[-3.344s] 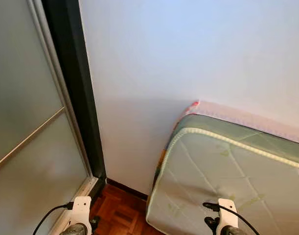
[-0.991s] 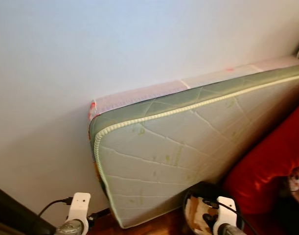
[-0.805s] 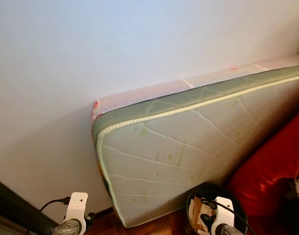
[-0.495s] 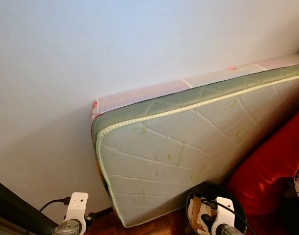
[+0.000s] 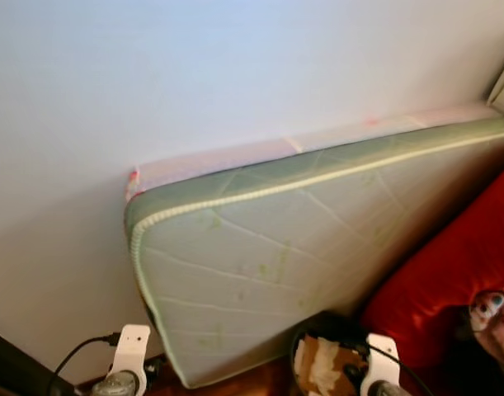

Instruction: Clean up the room

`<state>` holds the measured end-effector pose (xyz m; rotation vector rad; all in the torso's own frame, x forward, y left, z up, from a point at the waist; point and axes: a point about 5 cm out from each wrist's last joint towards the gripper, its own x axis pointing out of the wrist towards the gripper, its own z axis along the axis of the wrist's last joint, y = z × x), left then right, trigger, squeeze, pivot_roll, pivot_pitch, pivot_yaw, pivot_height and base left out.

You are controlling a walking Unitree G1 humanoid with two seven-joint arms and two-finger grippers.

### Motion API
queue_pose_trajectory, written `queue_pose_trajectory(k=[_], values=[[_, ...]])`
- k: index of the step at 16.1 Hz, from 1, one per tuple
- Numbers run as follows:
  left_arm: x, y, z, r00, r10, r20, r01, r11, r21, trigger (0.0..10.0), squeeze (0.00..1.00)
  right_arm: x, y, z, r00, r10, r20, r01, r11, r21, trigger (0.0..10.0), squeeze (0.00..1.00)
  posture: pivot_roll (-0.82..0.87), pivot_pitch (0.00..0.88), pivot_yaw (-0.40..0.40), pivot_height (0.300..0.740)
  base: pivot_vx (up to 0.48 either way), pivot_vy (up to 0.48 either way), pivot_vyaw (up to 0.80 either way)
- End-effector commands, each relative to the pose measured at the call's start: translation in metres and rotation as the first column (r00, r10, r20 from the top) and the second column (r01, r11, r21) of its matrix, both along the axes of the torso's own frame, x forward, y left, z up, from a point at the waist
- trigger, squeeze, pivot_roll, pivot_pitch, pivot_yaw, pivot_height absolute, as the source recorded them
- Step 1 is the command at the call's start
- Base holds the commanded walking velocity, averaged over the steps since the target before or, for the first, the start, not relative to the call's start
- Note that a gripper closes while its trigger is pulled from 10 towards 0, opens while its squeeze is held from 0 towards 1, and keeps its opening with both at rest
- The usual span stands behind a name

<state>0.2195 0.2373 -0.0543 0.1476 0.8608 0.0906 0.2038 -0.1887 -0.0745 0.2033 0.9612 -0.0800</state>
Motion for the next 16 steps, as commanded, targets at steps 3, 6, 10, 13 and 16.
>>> queue_pose_trajectory(k=[3, 6, 10, 13, 16], values=[[-0.0002, -0.0018, -0.0009, 1.000, 0.001, -0.010, -0.001, 1.000, 0.006, 10.0, 0.00, 0.0007, -0.0038, 0.0009, 1.000, -0.007, 0.003, 0.007, 1.000, -0.006, 10.0, 0.00, 0.11, 0.000, -0.059, 0.740, 0.000, -0.350, 0.00], [0.0011, -0.0027, -0.0004, 1.000, 0.006, -0.003, -0.006, 1.000, 0.003, 10.0, 0.00, 0.0010, -0.0048, 0.0011, 1.000, -0.009, -0.005, 0.009, 1.000, -0.006, 10.0, 0.00, 0.11, 0.000, -0.063, 0.740, 0.000, -0.352, 0.00], [0.0015, -0.0035, -0.0004, 1.000, 0.006, -0.003, -0.006, 1.000, 0.000, 10.0, 0.00, 0.0010, -0.0054, 0.0012, 1.000, 0.004, -0.012, -0.004, 1.000, -0.006, 10.0, 0.00, 0.11, 0.000, -0.068, 0.740, 0.000, -0.352, -0.64], [0.0014, -0.0033, -0.0004, 1.000, 0.006, -0.004, -0.006, 1.000, 0.001, 10.0, 0.00, 0.0010, -0.0050, 0.0011, 1.000, 0.008, -0.013, -0.008, 1.000, -0.003, 10.0, 0.00, 0.11, 0.000, -0.067, 0.740, 0.000, -0.350, -0.67], [0.0006, -0.0032, -0.0008, 1.000, 0.004, -0.005, -0.004, 1.000, 0.003, 10.0, 0.00, 0.0004, -0.0047, 0.0009, 1.000, 0.012, -0.012, -0.012, 1.000, -0.002, 10.0, 0.00, 0.11, 0.000, -0.060, 0.740, 0.000, -0.352, -0.62]])
